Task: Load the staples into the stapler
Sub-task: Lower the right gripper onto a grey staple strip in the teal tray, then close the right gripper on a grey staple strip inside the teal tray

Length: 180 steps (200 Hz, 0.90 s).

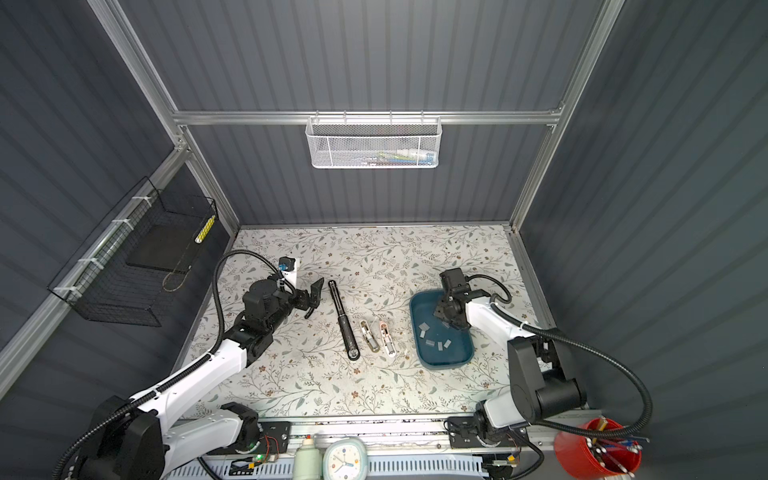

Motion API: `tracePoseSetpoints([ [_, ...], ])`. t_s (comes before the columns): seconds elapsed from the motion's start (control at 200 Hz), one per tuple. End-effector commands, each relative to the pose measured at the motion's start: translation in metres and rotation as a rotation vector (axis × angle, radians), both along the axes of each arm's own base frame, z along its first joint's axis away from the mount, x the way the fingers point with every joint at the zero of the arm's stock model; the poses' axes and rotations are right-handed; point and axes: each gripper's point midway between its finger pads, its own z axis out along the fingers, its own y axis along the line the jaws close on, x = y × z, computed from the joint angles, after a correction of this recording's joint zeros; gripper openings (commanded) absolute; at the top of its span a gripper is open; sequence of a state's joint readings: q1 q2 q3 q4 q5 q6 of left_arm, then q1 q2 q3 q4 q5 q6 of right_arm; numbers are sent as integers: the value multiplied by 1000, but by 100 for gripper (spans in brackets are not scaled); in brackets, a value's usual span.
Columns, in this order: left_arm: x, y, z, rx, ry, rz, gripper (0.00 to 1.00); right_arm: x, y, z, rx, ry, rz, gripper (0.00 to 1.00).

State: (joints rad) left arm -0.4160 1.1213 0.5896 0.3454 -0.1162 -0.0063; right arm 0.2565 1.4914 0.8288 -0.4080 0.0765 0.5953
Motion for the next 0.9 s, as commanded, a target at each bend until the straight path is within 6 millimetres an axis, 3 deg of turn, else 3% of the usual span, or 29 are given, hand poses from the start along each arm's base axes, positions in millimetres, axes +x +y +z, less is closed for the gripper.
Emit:
tracePoseSetpoints([
  [0.0, 3, 3, 20, 0, -69, 15, 99, 7, 3, -1, 32, 5, 13, 58],
  [0.305, 4, 2, 18, -2, -68, 12, 99, 7, 7, -20, 72, 55, 28, 61],
  [0.74, 1, 2, 17, -8, -68, 4, 99, -7, 19, -19, 144, 82, 16, 56],
  [0.896, 0, 1, 17, -10, -69, -2, 99, -11, 9, -16, 75, 97, 9, 58],
])
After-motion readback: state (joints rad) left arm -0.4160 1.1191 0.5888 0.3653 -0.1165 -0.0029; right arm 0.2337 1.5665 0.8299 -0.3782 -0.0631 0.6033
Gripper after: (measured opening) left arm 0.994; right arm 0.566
